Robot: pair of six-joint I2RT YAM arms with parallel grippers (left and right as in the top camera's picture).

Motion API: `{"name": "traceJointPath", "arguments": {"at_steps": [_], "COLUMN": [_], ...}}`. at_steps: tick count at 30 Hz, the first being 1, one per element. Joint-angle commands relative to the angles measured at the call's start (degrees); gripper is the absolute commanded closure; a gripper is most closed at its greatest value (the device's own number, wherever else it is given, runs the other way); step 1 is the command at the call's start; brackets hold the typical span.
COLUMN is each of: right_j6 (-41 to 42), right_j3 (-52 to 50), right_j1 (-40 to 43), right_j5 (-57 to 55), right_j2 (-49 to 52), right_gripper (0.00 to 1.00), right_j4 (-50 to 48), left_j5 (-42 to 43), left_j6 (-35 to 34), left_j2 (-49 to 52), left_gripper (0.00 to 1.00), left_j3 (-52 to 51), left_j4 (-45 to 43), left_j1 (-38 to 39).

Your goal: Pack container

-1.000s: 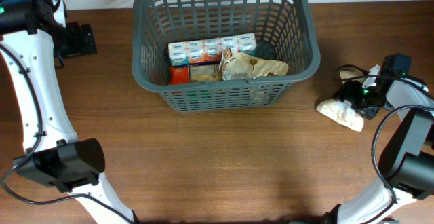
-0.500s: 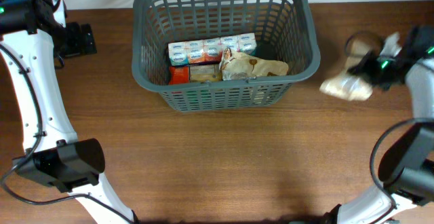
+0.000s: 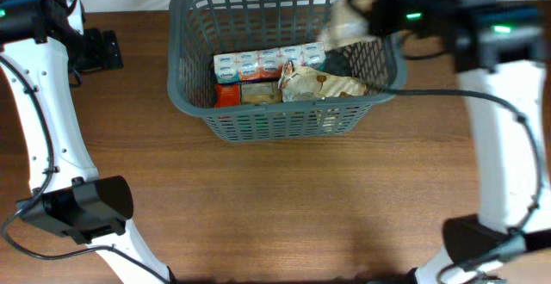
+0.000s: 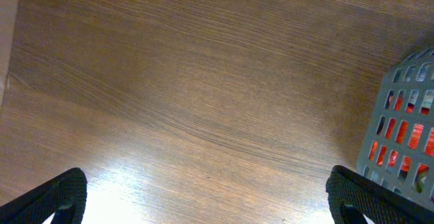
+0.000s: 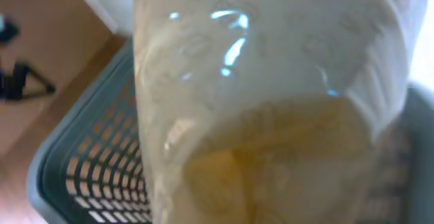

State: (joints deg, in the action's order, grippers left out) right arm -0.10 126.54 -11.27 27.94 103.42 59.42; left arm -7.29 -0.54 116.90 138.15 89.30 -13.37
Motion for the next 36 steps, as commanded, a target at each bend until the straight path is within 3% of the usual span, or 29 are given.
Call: {"name": "traceJointPath", "arguments": {"at_steps": [1,11,13,14,15,20,27,36], "right_j6": [-2.6,-1.2,-1.2,-1.2,-1.2,-2.7,-4.4,-4.4], "right_j3": [0.0,0.0,0.0,0.1,0.2,6.2,25.1,27.0], "right_j1": [-7.6,-16.2,-16.0,-15.5,-15.3,-10.2,0.9,9.5], "right_j5": [-5.3,-4.6,-4.7,-5.1,-5.4,-9.5,-20.1,-24.4], "right_j2": [7.0,23.9,24.5,24.2,23.9,18.0,10.4,-4.6], "right_gripper": [0.96,0.95,0.18,0.07,0.04,0.01,0.02,0.04], "right_j4": [0.5,1.3,1.4,1.4,1.5,6.4,16.6,20.8], "left_j5": [0.4,0.4,0.4,0.4,0.4,0.4,0.4,0.4], "left_j6": [-0.8,-0.8,-0.8,-0.8,-0.8,-0.8,-0.8,-0.8], "left_j2": [0.3,0.3,0.3,0.3,0.3,0.3,0.3,0.3], "left_gripper": [0.01,0.01,0.01,0.01,0.01,0.01,0.01,0.01], "left_j3": [-0.2,-0.2,-0.2,-0.2,-0.2,-0.2,-0.2,-0.2], "left_j4": [-0.2,-0.2,-0.2,-0.2,-0.2,-0.2,-0.2,-0.2], "left_j1": [-0.3,-0.3,-0.3,-0.3,-0.3,-0.3,-0.3,-0.3]}}
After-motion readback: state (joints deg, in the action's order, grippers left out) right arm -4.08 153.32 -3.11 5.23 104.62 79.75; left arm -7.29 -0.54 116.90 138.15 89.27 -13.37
